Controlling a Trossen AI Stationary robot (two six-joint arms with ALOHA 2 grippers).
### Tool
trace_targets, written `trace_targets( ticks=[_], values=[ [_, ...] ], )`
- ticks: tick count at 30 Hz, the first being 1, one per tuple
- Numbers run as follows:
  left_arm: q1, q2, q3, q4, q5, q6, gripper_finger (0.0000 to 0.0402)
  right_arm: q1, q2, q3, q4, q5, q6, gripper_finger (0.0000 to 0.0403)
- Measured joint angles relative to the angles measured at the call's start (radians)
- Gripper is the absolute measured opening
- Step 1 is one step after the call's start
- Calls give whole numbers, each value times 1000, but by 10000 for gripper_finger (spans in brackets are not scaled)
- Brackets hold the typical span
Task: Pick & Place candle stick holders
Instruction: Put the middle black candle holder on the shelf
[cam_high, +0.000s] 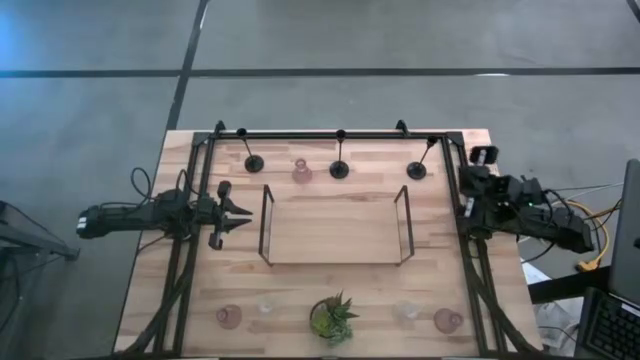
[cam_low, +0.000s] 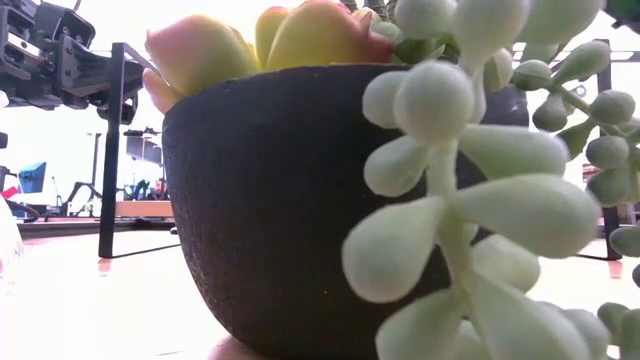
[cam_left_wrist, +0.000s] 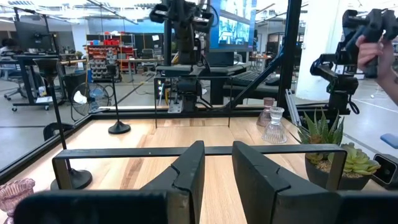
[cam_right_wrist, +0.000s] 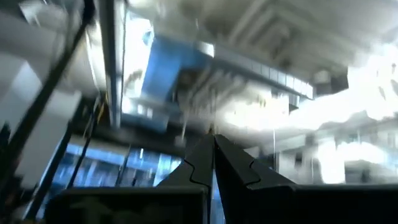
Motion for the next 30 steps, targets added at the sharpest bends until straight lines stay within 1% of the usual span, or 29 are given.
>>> trace_targets(
  ticks=[2, 9, 11, 15, 19, 20, 22, 26, 27, 28, 30],
  values=[
    [0, 0, 0, 0, 0, 0, 88, 0, 64, 23, -57, 3, 3, 8],
    [0, 0, 0, 0, 0, 0, 88, 0, 348, 153, -59, 3, 7, 8],
    [0, 0, 0, 0, 0, 0, 88, 0, 426, 202, -84, 2, 10, 8],
    [0, 0, 0, 0, 0, 0, 88, 0, 556, 318, -205, 4, -7, 8],
    [0, 0, 0, 0, 0, 0, 88, 0, 694, 428, -399, 5, 8, 8],
    [0, 0, 0, 0, 0, 0, 88, 0, 730, 452, -452, 16, 4, 8],
    [0, 0, 0, 0, 0, 0, 88, 0, 798, 497, -525, 81, 1, 8],
    [0, 0, 0, 0, 0, 0, 88, -4, 938, 569, -625, 309, 14, 8],
    [0, 0, 0, 0, 0, 0, 88, -11, 968, 581, -628, 339, 14, 8],
    [0, 0, 0, 0, 0, 0, 88, -21, 997, 593, -625, 344, 14, 8],
    [0, 0, 0, 0, 0, 0, 88, -51, 1055, 616, -615, 317, 21, 8]
  ],
)
